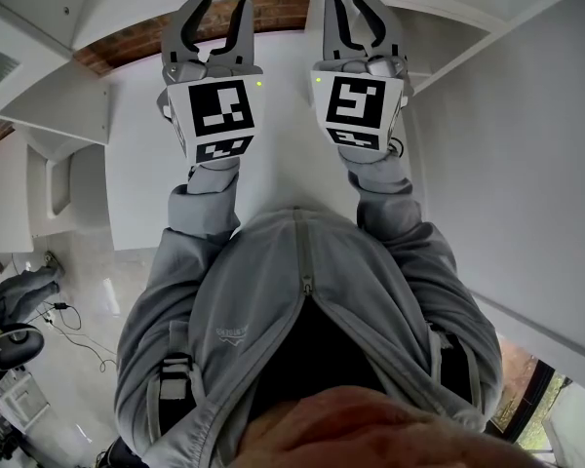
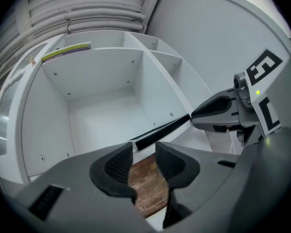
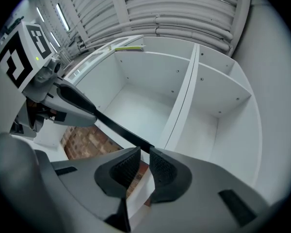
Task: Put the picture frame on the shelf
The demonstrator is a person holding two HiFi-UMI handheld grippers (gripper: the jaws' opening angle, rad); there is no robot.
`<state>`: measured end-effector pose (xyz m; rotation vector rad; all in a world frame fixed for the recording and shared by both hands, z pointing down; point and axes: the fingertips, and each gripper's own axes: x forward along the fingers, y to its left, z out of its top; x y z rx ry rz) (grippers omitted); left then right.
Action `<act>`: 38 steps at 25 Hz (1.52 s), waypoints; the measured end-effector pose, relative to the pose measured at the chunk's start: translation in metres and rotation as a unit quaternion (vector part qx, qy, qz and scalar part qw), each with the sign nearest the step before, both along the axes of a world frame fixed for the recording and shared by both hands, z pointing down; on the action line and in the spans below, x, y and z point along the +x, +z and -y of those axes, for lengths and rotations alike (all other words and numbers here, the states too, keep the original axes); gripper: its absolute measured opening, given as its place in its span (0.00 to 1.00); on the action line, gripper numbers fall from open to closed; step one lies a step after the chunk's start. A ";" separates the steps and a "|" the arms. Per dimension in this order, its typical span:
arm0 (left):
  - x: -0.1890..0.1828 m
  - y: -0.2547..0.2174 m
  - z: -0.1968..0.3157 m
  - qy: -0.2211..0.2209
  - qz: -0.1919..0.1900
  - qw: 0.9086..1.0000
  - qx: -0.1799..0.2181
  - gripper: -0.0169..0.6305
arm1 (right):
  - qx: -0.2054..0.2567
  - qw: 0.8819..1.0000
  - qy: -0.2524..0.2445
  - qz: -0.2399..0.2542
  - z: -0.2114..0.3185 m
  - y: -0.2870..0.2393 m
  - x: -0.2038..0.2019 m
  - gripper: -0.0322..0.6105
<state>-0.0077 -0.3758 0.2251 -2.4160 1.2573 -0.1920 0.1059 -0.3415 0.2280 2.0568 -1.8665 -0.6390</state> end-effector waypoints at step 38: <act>-0.014 0.083 -0.135 0.053 -0.104 0.989 -0.091 0.04 | 0.020 0.980 -0.097 0.170 -0.133 0.070 -0.029 0.09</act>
